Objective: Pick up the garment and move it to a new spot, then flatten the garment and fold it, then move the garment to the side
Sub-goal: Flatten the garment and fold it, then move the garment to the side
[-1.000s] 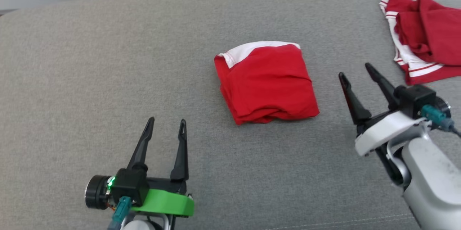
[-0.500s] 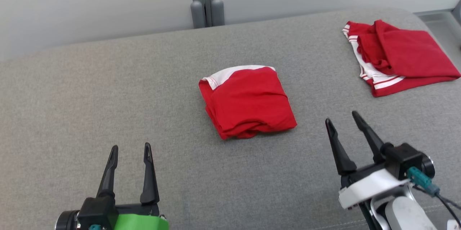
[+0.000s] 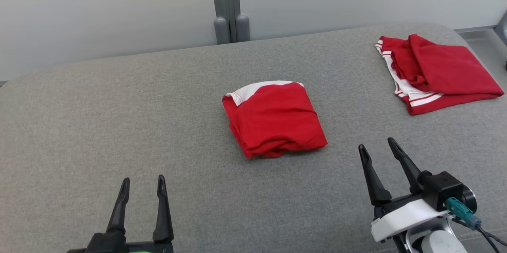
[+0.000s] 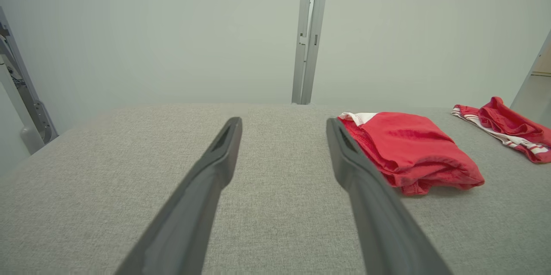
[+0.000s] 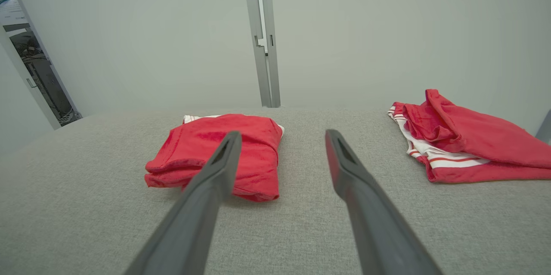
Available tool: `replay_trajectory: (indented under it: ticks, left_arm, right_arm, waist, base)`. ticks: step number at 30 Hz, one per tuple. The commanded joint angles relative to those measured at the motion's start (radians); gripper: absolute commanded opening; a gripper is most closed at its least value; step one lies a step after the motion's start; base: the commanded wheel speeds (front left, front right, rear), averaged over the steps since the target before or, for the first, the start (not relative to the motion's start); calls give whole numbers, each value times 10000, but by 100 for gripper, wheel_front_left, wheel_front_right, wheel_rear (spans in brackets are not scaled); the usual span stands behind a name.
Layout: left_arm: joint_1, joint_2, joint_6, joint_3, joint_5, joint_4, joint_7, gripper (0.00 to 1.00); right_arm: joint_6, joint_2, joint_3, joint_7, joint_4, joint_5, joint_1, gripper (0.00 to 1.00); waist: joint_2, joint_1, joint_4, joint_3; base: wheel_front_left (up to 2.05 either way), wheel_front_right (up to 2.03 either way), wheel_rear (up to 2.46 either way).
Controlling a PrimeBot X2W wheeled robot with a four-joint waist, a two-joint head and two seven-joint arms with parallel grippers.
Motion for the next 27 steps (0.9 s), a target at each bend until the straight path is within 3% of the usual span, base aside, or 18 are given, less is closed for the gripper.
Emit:
replay_trajectory:
  ticks: [1, 27]
  left_arm:
    - [124, 25, -27, 2, 1, 25, -28, 100]
    - [-44, 25, 18, -19, 64, 265, -28, 100]
  right_arm:
    - [-17, 3, -54, -42, -65, 45, -52, 100]
    - [-17, -73, 50, -43, 18, 36, 57, 100]
  waist:
    - [0, 0, 60, 11]
    - [0, 0, 373, 1]
  base:
    - [0, 0, 0]
    - [0, 0, 0]
